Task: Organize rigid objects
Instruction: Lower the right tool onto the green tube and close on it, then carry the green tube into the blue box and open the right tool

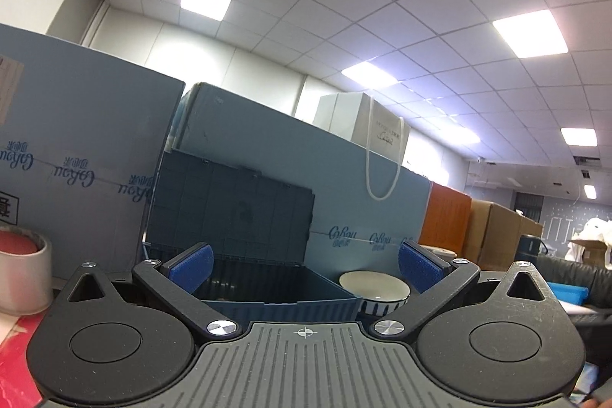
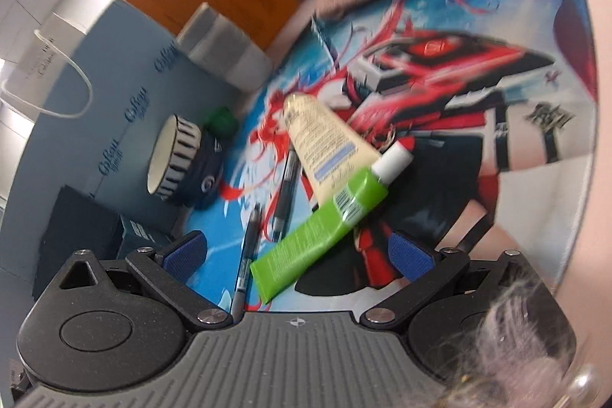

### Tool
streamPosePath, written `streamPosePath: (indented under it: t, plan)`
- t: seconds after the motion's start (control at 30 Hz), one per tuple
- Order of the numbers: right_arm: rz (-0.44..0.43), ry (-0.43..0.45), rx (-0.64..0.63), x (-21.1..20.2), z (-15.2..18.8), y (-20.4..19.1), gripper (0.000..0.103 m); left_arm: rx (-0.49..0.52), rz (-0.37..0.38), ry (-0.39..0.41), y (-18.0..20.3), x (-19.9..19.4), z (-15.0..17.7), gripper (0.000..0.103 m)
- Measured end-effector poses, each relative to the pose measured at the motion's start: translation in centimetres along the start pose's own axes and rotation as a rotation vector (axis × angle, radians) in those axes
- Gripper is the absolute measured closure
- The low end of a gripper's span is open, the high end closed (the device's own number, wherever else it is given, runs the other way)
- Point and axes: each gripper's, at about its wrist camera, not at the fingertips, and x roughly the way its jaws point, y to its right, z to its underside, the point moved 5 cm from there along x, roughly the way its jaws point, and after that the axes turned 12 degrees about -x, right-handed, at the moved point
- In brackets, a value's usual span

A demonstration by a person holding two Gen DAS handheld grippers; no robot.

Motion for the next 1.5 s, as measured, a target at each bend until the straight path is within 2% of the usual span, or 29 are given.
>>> streamPosePath:
  t: [0.13, 0.3, 0.37, 0.43, 0.53, 0.63, 0.7, 0.8, 0.87, 0.97, 1.07, 1.23, 1.33, 1.4, 1.5]
  plan:
    - [0.122, 0.038, -0.068, 1.5, -0.5, -0.5, 0.024, -0.061, -0.012, -0.002, -0.6, -0.2, -1.7, 0.000]
    - [0.227, 0.089, -0.150, 3.5, -1.6, -1.3, 0.040, -0.142, -0.058, 0.003, -2.0, 0.0, -4.1, 0.000]
    - [0.263, 0.090, -0.191, 4.0, -1.8, -1.5, 0.055, -0.161, -0.078, 0.018, -2.7, 0.0, -5.1, 0.000]
    - [0.298, 0.096, -0.224, 4.6, -2.1, -1.5, 0.065, -0.164, -0.091, 0.017, -3.2, 0.3, -5.7, 0.000]
    - [0.252, 0.097, -0.209, 4.6, -2.3, -1.3, 0.071, -0.166, -0.114, -0.019, -4.1, 0.9, -6.4, 0.000]
    - [0.154, 0.100, -0.146, 4.0, -2.1, -1.1, 0.077, -0.153, -0.120, -0.115, -4.8, 2.2, -7.1, 0.000]
    - [0.110, 0.131, -0.145, 3.1, -1.9, -1.6, 0.078, -0.146, -0.117, -0.167, -5.5, 2.5, -7.5, 0.000]
    - [-0.001, 0.190, -0.138, 1.0, -1.8, -2.5, 0.081, -0.160, -0.159, -0.178, -6.5, 2.7, -8.4, 0.000]
    - [-0.062, 0.231, -0.149, -0.3, -1.8, -3.3, 0.081, -0.211, -0.205, -0.178, -6.9, 2.9, -9.4, 0.000]
    - [-0.123, 0.296, -0.193, -2.0, -1.9, -5.0, 0.082, -0.285, -0.204, -0.142, -7.0, 3.0, -10.9, 0.000]
    - [-0.163, 0.347, -0.220, -3.3, -2.3, -7.0, 0.082, -0.298, -0.215, -0.126, -7.6, 3.4, -10.7, 0.000]
    - [-0.215, 0.439, -0.347, -4.7, -3.8, -11.9, 0.082, -0.281, -0.238, -0.231, -10.3, 4.7, -8.8, 0.000]
    - [-0.316, 0.402, -0.343, -3.6, -4.5, -15.2, 0.082, -0.315, -0.237, -0.282, -11.7, 5.3, -8.1, 0.000]
    - [-0.401, 0.354, -0.336, -2.1, -4.6, -17.6, 0.082, -0.339, -0.231, -0.290, -12.2, 5.5, -7.8, 0.000]
    - [-0.472, 0.293, -0.345, 0.8, -3.8, -21.5, 0.082, -0.351, -0.234, -0.286, -12.5, 5.6, -7.6, 0.000]
